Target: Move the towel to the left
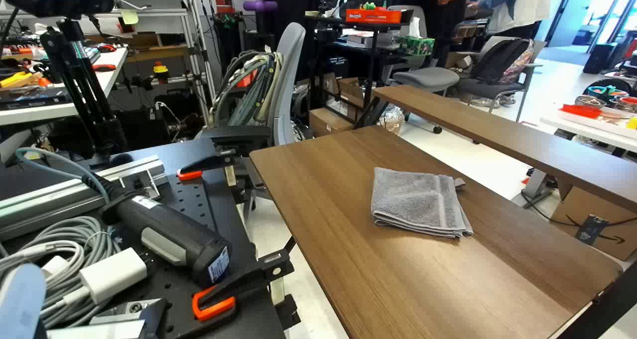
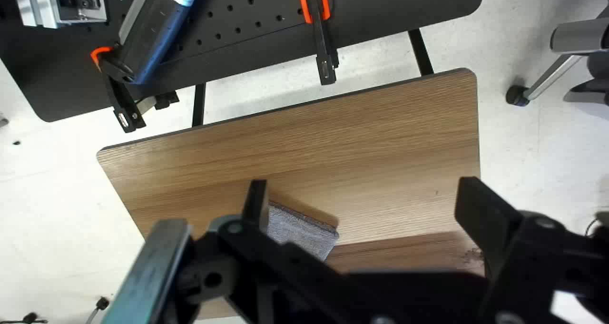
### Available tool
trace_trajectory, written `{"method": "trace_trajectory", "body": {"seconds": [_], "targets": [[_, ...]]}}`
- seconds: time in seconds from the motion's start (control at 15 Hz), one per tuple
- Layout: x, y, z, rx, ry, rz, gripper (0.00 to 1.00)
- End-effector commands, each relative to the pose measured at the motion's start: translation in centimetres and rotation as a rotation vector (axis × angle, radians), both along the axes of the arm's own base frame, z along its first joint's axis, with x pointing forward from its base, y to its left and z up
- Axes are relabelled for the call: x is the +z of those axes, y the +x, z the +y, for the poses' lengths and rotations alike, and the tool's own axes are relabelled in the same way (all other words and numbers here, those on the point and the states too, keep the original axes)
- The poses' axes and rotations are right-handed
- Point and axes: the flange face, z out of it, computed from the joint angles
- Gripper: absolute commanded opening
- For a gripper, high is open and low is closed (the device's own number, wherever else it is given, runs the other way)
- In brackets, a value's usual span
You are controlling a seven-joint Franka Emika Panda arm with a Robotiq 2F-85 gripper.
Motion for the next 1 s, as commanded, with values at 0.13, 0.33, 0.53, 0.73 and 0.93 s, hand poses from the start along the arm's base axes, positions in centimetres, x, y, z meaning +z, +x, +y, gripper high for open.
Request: {"method": "trace_trajectory", "body": {"seconds": [0.13, 0.33, 0.53, 0.73, 0.93], "targets": [[0.0, 0.0, 0.0, 0.0, 0.0, 0.001, 1.0], [0.0, 0.0, 0.0, 0.0, 0.0, 0.001, 1.0], [0.0, 0.0, 0.0, 0.0, 0.0, 0.001, 1.0], [0.0, 0.0, 0.0, 0.0, 0.0, 0.001, 1.0], [0.7, 2.2, -0.4, -0.033, 0.056, -0.016, 1.0]]}}
